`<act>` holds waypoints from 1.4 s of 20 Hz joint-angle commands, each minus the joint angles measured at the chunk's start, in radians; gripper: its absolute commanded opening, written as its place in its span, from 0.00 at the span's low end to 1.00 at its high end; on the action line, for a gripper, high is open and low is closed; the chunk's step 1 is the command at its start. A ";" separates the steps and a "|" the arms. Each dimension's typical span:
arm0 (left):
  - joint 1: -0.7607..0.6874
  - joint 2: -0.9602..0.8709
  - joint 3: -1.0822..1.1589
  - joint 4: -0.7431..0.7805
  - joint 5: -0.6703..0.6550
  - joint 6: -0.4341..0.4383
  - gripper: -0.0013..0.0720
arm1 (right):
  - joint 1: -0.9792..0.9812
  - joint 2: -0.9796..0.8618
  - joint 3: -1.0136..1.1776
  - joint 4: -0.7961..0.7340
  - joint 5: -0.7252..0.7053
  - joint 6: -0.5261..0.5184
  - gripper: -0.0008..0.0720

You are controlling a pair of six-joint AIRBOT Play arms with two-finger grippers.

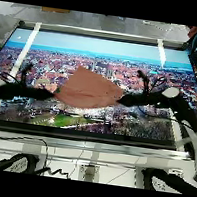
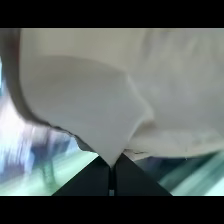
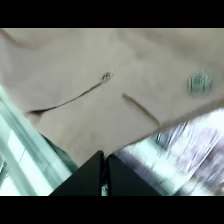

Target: Fold the clothes and pants, and hang the long-sleeved shirts on hangers.

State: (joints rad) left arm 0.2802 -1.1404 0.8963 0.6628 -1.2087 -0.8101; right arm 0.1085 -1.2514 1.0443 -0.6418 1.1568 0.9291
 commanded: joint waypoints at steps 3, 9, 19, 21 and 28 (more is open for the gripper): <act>0.000 0.190 0.253 -0.130 0.029 0.033 0.03 | 0.022 0.190 0.146 -0.110 -0.094 -0.034 0.04; 0.000 0.484 0.286 -0.156 0.158 0.032 0.03 | 0.132 0.353 0.235 -0.166 -0.148 -0.033 0.04; 0.000 0.725 0.276 -0.181 0.266 -0.004 0.03 | 0.247 0.570 0.240 -0.372 -0.294 0.109 0.03; -0.002 0.652 0.225 -0.187 0.244 -0.093 0.03 | 0.247 0.509 0.240 -0.443 -0.294 0.266 0.03; -0.344 0.085 0.095 -0.141 0.494 -0.129 0.03 | 0.246 0.041 0.239 -0.486 -0.209 0.420 0.03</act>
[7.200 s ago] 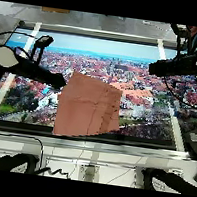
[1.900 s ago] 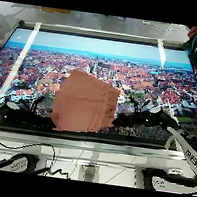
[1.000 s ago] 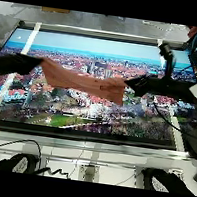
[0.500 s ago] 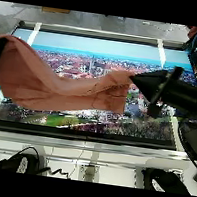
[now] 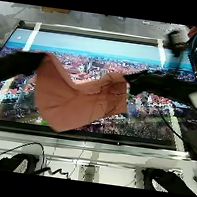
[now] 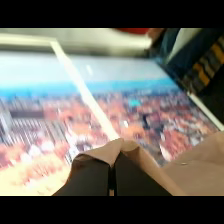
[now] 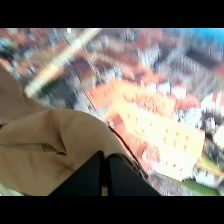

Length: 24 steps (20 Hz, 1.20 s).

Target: Fold the clothes and pants, and hang the long-sleeved shirts on hangers.

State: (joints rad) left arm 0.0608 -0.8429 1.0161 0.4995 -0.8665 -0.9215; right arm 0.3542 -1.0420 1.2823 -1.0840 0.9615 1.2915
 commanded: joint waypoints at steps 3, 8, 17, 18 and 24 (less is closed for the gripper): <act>-0.162 -0.412 -0.005 -0.018 0.214 -0.023 0.03 | -0.007 -0.315 0.001 -0.074 -0.151 0.063 0.03; -0.122 -0.464 -0.006 0.002 0.069 -0.022 0.03 | -0.124 -0.395 0.001 -0.077 -0.124 0.156 0.03; -0.120 -0.515 -0.007 0.515 -0.146 -0.295 0.03 | -0.201 -0.454 -0.112 0.018 0.163 0.156 0.03; -0.121 -0.534 -0.007 0.526 -0.185 -0.303 0.03 | -0.195 -0.463 -0.132 0.022 0.181 0.156 0.03; -0.121 -0.615 -0.006 0.521 -0.241 -0.306 0.11 | -0.159 -0.467 -0.184 0.021 0.165 0.154 0.25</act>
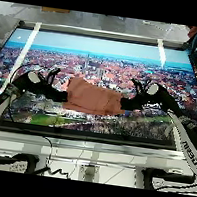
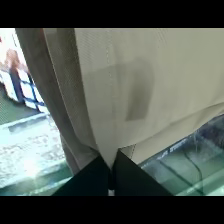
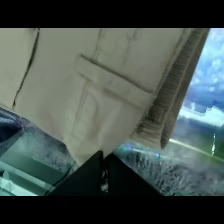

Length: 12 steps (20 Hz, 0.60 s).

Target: Fold the clothes and pants, and hang the long-sleeved shirts on hangers.

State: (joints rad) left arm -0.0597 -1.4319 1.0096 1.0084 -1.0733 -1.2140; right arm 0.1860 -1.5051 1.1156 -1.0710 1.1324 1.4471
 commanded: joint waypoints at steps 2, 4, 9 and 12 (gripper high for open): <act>0.001 -0.023 0.002 0.013 -0.032 -0.013 0.81 | 0.009 -0.003 -0.017 -0.027 -0.047 -0.001 0.77; 0.001 -0.023 0.005 0.013 -0.032 -0.011 1.00 | 0.006 -0.003 -0.011 -0.106 -0.103 0.000 0.77; 0.001 -0.023 0.040 0.012 -0.031 -0.011 1.00 | -0.145 -0.017 0.031 -0.057 -0.192 0.072 0.77; 0.001 -0.024 0.047 0.013 -0.030 -0.010 1.00 | -0.286 -0.072 0.033 0.187 -0.093 -0.046 0.77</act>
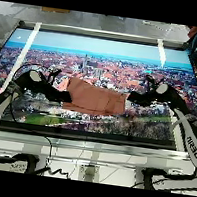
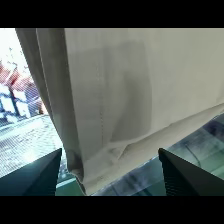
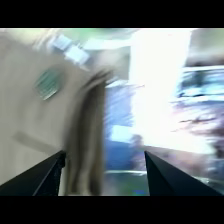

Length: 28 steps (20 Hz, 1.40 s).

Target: Fold the clothes and pants, and hang the long-sleeved shirts on hangers.

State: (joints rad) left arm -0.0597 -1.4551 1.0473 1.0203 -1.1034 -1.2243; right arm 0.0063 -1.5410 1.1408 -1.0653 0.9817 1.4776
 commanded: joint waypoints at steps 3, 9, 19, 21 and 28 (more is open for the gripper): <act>0.001 0.000 0.009 0.001 0.000 0.000 1.00 | -0.162 -0.117 0.005 0.338 0.187 -0.242 0.77; 0.001 0.000 0.009 0.001 0.000 -0.001 1.00 | -0.048 -0.175 0.005 0.380 0.073 -0.320 0.97; 0.001 -0.002 0.009 0.002 0.025 0.000 1.00 | 0.038 -0.210 0.005 0.391 0.064 -0.369 0.89; 0.000 -0.002 0.009 0.001 0.034 0.000 1.00 | 0.062 -0.213 0.005 0.407 0.083 -0.403 0.89; -0.003 -0.002 0.009 0.002 0.045 0.002 1.00 | 0.133 -0.211 0.010 0.406 0.008 -0.489 0.30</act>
State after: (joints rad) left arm -0.0624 -1.4563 1.0550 1.0214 -1.0637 -1.2247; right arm 0.1268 -1.7550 1.1458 -0.6804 1.0145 1.0218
